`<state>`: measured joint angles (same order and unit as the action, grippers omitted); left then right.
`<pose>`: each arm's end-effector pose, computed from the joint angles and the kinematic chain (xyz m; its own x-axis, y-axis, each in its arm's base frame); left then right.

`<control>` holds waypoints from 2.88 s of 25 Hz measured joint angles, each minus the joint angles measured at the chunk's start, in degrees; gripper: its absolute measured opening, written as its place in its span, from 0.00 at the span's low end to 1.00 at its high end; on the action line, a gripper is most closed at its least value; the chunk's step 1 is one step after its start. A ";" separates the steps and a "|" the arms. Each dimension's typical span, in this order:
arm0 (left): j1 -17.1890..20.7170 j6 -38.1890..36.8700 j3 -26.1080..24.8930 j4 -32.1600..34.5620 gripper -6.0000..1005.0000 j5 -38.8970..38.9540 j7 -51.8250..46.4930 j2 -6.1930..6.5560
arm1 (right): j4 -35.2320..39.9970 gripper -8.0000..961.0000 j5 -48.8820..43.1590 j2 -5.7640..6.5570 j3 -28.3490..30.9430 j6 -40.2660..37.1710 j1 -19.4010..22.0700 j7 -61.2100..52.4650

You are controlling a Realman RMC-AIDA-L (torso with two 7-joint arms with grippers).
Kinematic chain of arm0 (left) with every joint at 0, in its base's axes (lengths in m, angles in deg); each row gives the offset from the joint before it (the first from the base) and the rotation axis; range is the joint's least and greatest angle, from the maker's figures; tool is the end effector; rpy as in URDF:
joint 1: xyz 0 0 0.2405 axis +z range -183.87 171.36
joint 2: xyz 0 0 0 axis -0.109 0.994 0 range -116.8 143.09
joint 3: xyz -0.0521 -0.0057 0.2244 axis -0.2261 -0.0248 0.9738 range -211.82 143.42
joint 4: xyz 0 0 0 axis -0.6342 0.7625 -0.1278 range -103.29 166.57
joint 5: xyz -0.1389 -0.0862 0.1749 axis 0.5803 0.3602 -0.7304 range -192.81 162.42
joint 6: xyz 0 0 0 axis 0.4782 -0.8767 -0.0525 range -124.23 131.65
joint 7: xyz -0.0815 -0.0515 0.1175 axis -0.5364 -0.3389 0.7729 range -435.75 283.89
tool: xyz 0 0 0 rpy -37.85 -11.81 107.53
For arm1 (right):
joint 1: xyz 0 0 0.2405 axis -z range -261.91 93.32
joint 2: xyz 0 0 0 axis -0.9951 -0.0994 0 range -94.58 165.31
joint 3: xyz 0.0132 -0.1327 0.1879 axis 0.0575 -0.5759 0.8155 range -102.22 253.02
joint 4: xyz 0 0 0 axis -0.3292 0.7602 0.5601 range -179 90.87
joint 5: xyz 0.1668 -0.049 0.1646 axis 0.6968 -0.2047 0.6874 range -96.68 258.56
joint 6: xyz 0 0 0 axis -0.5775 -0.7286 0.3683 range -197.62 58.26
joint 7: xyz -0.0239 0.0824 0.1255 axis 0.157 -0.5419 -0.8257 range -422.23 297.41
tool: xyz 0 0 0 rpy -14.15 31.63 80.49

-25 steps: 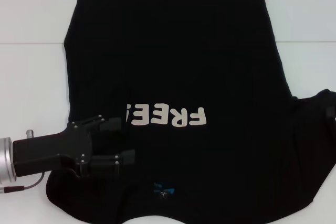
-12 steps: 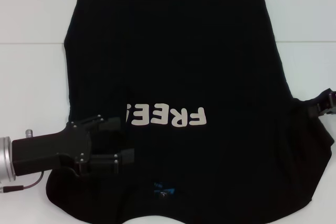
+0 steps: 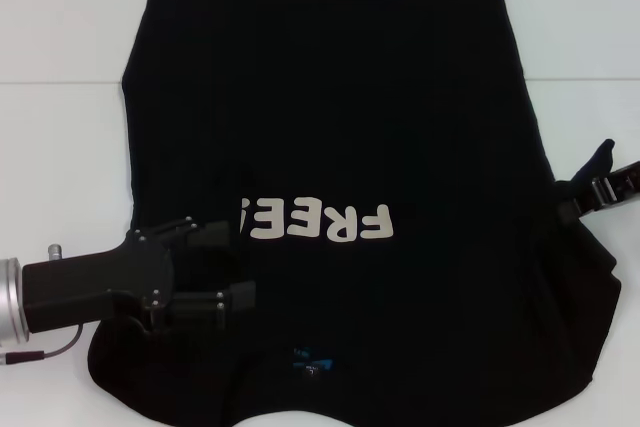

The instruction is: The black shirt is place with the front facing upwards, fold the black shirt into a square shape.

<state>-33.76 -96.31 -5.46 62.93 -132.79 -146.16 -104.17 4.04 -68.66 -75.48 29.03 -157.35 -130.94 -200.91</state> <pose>-0.2806 0.3051 0.0181 0.7315 0.3037 0.6105 0.4418 -0.8930 -0.0852 0.2294 0.4207 0.0749 0.5149 -0.8554 -0.0567 -0.8099 -0.4637 -0.3591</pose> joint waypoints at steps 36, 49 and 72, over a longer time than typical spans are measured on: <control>-0.66 -1.60 -7.38 8.17 0.95 -10.43 -53.88 7.47 | -14.75 0.78 35.21 -9.10 16.10 -2.62 22.00 79.12; -1.22 -3.85 -0.11 21.70 0.95 -24.78 -51.06 6.55 | -22.24 0.78 35.56 -8.91 17.83 2.16 21.29 86.15; -2.48 6.15 11.33 25.30 0.95 -32.65 -51.71 0.82 | -22.36 0.77 35.53 -8.77 18.95 2.34 21.94 85.85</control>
<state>-36.24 -90.16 5.87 88.23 -165.44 -197.87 -103.35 -18.32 -33.13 -84.25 47.99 -155.01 -109.00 -115.06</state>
